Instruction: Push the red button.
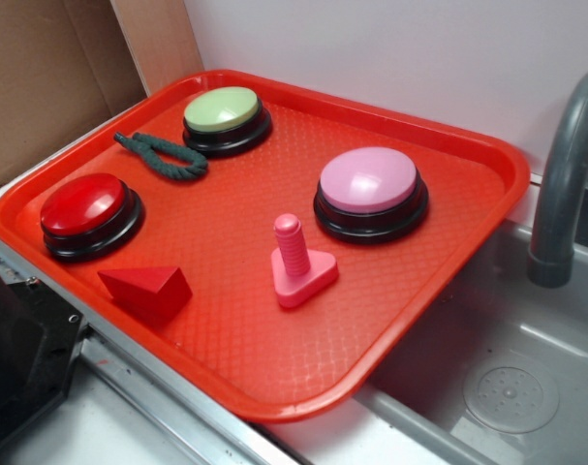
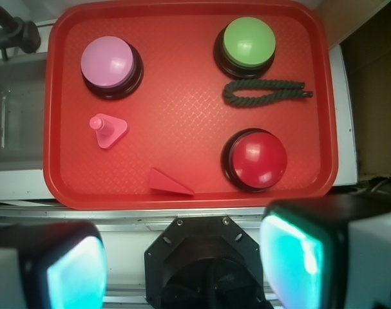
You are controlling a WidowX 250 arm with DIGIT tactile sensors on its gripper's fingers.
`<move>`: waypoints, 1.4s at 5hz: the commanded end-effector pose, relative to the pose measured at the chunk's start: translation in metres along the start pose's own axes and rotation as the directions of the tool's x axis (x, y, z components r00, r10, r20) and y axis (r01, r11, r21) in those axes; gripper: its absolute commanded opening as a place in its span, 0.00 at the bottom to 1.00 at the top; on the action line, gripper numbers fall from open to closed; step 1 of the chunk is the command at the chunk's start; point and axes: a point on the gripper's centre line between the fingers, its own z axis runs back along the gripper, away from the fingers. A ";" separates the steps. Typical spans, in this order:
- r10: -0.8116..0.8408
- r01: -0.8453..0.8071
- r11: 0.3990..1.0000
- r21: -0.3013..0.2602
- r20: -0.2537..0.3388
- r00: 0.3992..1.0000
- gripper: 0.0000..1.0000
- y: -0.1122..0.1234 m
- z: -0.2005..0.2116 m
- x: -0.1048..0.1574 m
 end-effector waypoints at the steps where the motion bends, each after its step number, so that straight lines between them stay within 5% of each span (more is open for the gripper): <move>1: 0.000 0.000 1.000 0.000 0.000 1.000 1.00 0.000 0.000 0.000; 2: 0.035 -0.022 0.992 0.122 -0.109 0.993 1.00 0.052 -0.047 -0.015; 4: -0.098 0.103 0.990 0.096 -0.057 0.994 1.00 0.090 -0.113 -0.027; 5: -0.117 0.124 0.992 0.030 -0.161 0.980 1.00 0.097 -0.142 -0.013; 7: -0.036 0.045 0.998 0.047 -0.176 0.984 1.00 0.129 -0.183 0.001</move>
